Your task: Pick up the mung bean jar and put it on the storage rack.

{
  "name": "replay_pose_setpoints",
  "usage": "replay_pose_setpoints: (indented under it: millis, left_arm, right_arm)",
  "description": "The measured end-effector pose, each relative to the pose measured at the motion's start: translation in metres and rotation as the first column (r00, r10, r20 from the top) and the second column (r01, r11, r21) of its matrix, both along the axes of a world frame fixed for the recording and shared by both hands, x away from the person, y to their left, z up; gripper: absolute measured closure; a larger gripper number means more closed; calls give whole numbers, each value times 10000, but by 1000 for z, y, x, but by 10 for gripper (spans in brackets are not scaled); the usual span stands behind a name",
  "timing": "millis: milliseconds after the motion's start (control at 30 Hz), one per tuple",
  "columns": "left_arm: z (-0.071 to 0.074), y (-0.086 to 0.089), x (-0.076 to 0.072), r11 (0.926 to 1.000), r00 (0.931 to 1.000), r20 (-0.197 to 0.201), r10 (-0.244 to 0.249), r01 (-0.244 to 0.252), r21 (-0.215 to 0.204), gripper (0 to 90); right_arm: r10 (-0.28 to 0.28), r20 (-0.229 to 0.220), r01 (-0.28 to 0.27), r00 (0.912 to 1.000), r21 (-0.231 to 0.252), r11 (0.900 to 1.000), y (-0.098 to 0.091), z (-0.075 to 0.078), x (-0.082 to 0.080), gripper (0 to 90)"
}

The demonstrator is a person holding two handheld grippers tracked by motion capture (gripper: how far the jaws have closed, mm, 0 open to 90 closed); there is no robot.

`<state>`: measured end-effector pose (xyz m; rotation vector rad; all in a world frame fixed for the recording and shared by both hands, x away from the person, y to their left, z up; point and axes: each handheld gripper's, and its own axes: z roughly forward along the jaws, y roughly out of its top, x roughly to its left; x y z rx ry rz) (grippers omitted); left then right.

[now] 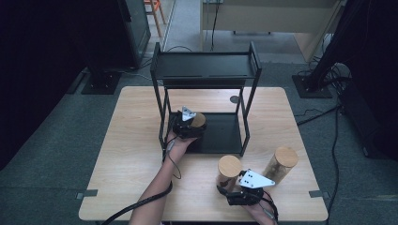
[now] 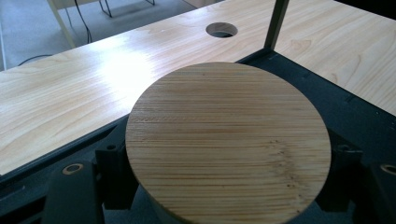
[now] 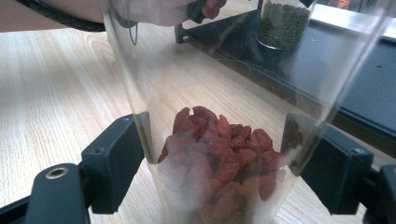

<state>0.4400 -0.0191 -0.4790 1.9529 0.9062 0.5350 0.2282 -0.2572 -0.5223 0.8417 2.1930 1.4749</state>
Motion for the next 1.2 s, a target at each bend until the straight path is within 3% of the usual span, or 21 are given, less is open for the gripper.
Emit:
replay_pose_setpoints:
  millis: [700, 967, 1200]
  left_arm:
    - [0, 1, 8, 9997, 9997, -110, 210, -208, 162, 250]
    - [3, 1, 6, 9996, 9993, -271, 255, -258, -80, 212]
    - [11, 3, 7, 9990, 9994, -147, 328, -332, -298, 211]
  right_arm:
    - [15, 0, -15, 10000, 9, 10000, 0, 0, 0, 199]
    - [10, -3, -10, 10000, 2, 10000, 0, 0, 0, 199]
    - [12, -3, -12, 10000, -1, 10000, 0, 0, 0, 199]
